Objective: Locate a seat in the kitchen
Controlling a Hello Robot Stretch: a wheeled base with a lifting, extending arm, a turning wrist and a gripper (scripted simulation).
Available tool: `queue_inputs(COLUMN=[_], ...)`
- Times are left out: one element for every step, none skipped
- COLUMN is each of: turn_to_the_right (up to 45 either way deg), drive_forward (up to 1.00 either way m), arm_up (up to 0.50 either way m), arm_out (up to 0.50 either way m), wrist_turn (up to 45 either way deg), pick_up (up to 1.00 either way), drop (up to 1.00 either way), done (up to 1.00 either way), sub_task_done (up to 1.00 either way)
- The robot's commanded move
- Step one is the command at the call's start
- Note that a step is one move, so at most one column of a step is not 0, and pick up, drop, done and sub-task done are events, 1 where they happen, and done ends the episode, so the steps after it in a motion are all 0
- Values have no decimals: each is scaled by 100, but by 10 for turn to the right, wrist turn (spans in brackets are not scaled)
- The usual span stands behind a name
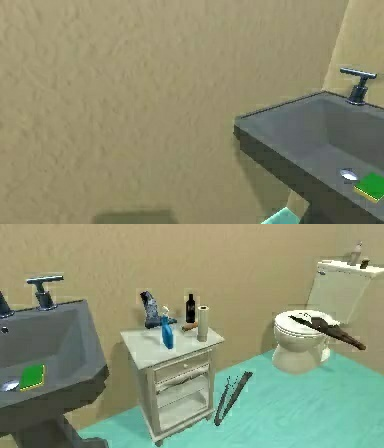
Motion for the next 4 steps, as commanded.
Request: queue_inputs(turn_to_the_right=[450, 450, 450, 150], drive_forward=[0, 0, 0, 0], arm_up=[0, 0, 0, 0], arm_out=[0, 0, 0, 0], wrist_turn=[0, 0, 0, 0], pick_up=[0, 0, 0, 0], drop=[0, 0, 0, 0], done=[0, 0, 0, 0], sub_task_done=[0, 0, 0, 0])
